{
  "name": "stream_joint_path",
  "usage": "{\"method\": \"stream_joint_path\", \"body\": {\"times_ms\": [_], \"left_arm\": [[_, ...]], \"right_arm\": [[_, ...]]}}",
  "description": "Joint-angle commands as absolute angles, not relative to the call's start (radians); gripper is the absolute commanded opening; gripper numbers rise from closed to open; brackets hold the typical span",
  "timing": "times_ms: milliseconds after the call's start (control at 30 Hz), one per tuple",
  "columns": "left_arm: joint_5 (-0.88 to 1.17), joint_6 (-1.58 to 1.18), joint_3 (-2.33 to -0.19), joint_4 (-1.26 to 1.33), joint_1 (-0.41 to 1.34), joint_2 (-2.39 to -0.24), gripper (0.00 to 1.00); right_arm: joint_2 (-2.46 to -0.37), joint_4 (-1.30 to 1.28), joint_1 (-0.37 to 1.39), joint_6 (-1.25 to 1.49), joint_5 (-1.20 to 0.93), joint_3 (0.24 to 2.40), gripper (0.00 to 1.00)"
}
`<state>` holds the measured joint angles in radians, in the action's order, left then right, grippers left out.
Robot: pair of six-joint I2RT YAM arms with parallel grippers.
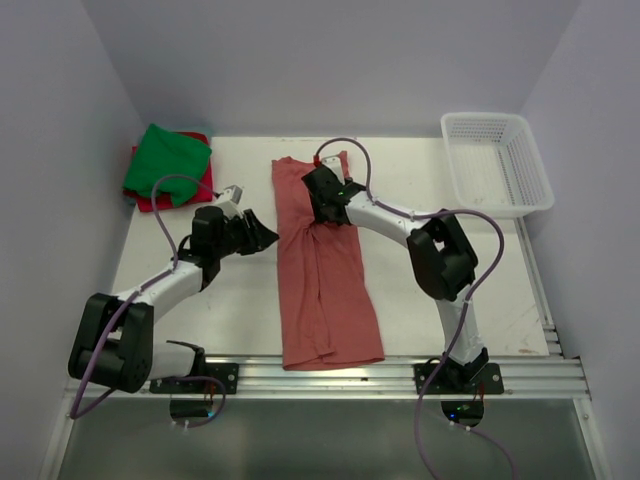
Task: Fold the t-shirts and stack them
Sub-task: Rotate the tshirt 90 degrees
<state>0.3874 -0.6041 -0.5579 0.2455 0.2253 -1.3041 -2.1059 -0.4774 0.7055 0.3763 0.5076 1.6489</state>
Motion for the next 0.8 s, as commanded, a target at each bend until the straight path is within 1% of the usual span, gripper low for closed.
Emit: {"method": "stream_joint_path", "body": {"times_ms": [0,167,233,300,333,400,433,467,500,533,633,767], "left_arm": [[0.410,-0.578,-0.557,0.307,0.232,-1.313,0.44],[0.388,-0.572,-0.620,0.322,0.230,-1.348,0.44],[0.380,-0.568,-0.707,0.313,0.230,-1.388,0.44],[0.388,-0.571,-0.805,0.320,0.230,-1.472,0.43],[0.403,-0.580,-0.834,0.348,0.230,-1.536,0.38],[0.417,-0.589,-0.935,0.371,0.229,-1.609,0.27],[0.448,-0.589,-0.975,0.374,0.229,-1.688,0.13],[0.465,-0.589,-1.015,0.370,0.230,-1.730,0.07],[0.503,-0.592,-1.102,0.359,0.227,-1.774,0.01],[0.524,-0.595,-1.145,0.339,0.227,-1.860,0.00],[0.595,-0.610,-1.282,0.316,0.226,-2.006,0.00],[0.618,-0.629,-1.371,0.301,0.225,-2.115,0.00]], "right_arm": [[-2.036,-0.440,0.706,0.373,0.578,1.678,0.67],[-2.160,-0.535,0.660,0.360,0.575,1.883,0.67],[-2.163,-0.560,0.646,0.371,0.571,1.905,0.67],[-2.116,-0.551,0.638,0.385,0.572,1.859,0.66],[-2.090,-0.511,0.638,0.388,0.571,1.830,0.63],[-2.018,-0.465,0.637,0.388,0.568,1.731,0.46],[-1.999,-0.437,0.635,0.388,0.569,1.705,0.34],[-1.985,-0.427,0.634,0.385,0.569,1.662,0.08],[-1.967,-0.417,0.630,0.384,0.569,1.649,0.00],[-1.964,-0.411,0.624,0.382,0.565,1.640,0.00],[-1.983,-0.384,0.611,0.361,0.526,1.626,0.00],[-2.002,-0.449,0.581,0.367,0.500,1.663,0.00]]}}
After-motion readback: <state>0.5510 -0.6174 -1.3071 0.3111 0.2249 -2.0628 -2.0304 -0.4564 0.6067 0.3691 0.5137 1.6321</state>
